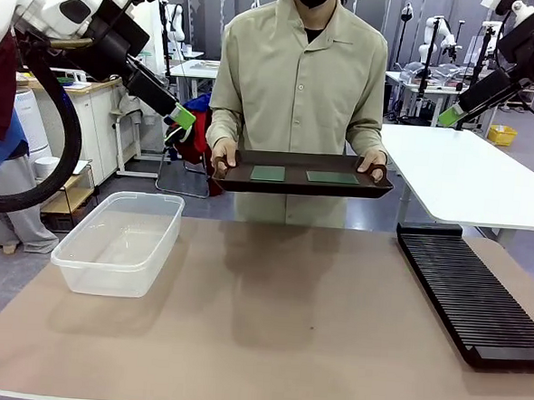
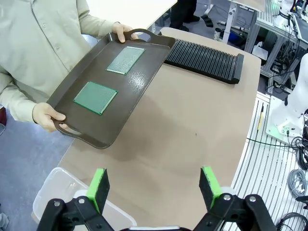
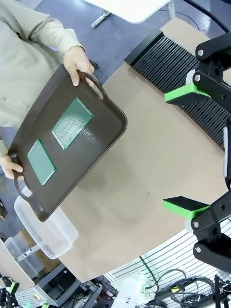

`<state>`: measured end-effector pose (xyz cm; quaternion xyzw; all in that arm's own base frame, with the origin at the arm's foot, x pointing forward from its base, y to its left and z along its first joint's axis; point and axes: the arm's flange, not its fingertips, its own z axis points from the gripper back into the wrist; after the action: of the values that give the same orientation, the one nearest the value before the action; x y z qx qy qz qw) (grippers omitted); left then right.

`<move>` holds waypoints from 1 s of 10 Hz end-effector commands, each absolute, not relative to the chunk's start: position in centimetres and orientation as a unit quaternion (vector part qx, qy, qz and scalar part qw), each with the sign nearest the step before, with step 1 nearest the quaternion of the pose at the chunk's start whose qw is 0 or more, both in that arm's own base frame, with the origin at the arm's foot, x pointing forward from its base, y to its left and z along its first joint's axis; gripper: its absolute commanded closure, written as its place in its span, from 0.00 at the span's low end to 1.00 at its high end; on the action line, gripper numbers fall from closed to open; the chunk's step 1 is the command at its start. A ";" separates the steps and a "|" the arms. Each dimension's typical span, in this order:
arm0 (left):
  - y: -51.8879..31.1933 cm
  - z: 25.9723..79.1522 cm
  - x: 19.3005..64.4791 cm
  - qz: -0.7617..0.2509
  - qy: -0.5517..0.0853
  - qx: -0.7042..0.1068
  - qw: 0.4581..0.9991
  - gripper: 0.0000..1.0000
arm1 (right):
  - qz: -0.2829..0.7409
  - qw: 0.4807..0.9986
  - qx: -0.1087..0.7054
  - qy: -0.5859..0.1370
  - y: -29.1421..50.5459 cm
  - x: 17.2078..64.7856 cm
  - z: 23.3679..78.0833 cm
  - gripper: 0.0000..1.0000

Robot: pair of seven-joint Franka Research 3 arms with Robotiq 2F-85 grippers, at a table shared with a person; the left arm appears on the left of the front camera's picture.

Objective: Sort PCBs into racks and boxes based on the side picked up.
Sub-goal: Pick up the Blank PCB handed by the Human.

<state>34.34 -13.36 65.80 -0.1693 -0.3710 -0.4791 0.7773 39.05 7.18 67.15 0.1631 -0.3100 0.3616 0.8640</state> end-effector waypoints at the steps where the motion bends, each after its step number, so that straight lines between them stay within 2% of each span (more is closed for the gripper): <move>1: -13.3 65.7 34.2 -0.481 -0.371 -0.167 0.777 0.00 | 0.367 0.865 0.153 -0.305 6.6 39.4 66.4 0.00; 10: -13.3 65.7 34.2 -0.481 -0.371 -0.167 0.777 0.00 | 0.362 0.864 0.163 -0.310 7.2 39.1 67.1 0.00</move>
<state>34.26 -13.54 65.87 -0.1657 -0.3711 -0.4804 0.7772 39.04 7.11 67.22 0.1623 -0.3109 0.3609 0.8642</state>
